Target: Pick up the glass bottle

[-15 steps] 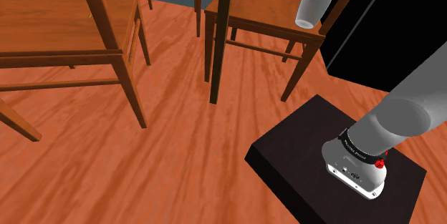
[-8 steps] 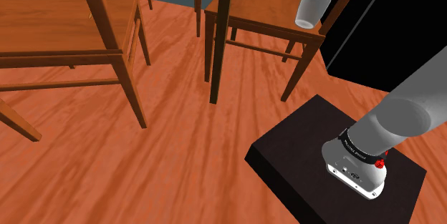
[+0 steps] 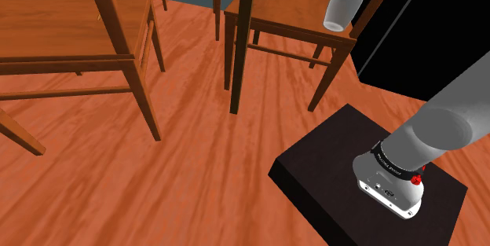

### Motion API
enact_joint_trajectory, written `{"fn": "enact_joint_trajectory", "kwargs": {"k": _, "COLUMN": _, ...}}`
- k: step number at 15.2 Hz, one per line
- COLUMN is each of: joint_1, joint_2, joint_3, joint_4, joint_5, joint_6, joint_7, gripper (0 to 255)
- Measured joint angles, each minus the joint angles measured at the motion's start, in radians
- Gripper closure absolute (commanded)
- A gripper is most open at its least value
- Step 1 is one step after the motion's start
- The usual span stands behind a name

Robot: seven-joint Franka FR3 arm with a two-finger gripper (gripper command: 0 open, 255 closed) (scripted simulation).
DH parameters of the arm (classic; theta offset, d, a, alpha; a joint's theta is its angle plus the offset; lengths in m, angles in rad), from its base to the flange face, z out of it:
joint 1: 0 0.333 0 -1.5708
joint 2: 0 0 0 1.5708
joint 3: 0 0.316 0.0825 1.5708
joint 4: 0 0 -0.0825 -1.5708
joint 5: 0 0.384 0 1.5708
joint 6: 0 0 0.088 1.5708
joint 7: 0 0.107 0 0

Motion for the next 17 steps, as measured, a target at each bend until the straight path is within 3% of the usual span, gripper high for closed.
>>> {"fn": "enact_joint_trajectory", "kwargs": {"k": 7, "joint_1": -0.003, "joint_2": 0.028, "joint_3": -0.003, "joint_4": 0.087, "joint_5": 0.005, "joint_6": -0.062, "joint_7": -0.008, "gripper": 255}}
{"fn": "enact_joint_trajectory", "kwargs": {"k": 17, "joint_1": -0.028, "joint_2": 0.17, "joint_3": -0.019, "joint_4": 0.428, "joint_5": 0.035, "joint_6": -0.263, "joint_7": -0.044, "gripper": 255}}
